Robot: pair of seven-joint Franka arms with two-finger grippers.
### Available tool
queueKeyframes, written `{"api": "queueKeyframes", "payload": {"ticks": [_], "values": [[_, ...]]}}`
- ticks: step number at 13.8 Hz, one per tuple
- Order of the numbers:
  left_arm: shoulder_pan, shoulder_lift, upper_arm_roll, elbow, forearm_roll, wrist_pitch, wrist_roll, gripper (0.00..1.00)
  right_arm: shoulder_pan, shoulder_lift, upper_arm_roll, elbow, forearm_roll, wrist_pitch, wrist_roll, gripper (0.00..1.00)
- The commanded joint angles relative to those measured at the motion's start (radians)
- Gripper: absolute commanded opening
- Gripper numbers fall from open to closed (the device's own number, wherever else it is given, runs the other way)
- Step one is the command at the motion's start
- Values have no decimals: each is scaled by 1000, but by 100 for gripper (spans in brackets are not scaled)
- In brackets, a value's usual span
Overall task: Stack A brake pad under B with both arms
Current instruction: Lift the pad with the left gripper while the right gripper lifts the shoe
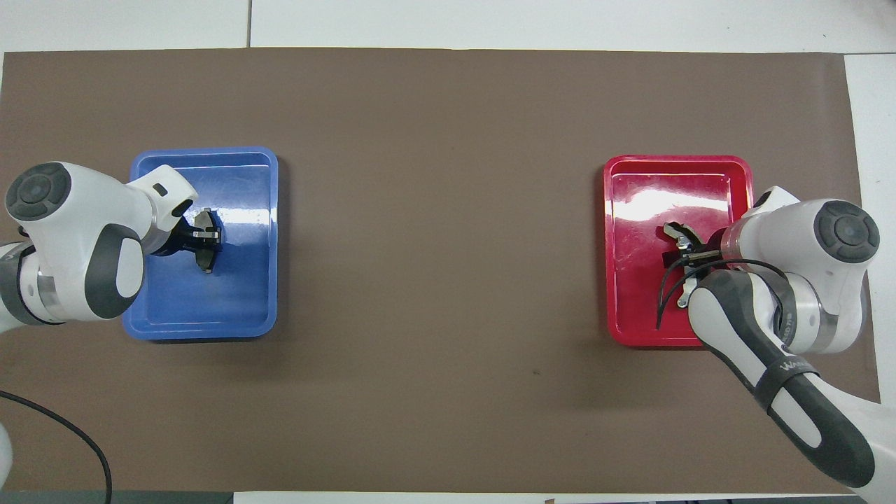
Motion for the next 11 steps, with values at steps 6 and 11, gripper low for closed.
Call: {"api": "queueKeyframes", "payload": {"ticks": [6,11], "values": [[-218,-22,1,199,9,-202,-124,1,-9,-15,7,-24,20,-12,-74,42],[-414,-19,1,184,9,-104,-321,1,-1,-13,7,11,18,-85,-66,0]]}}
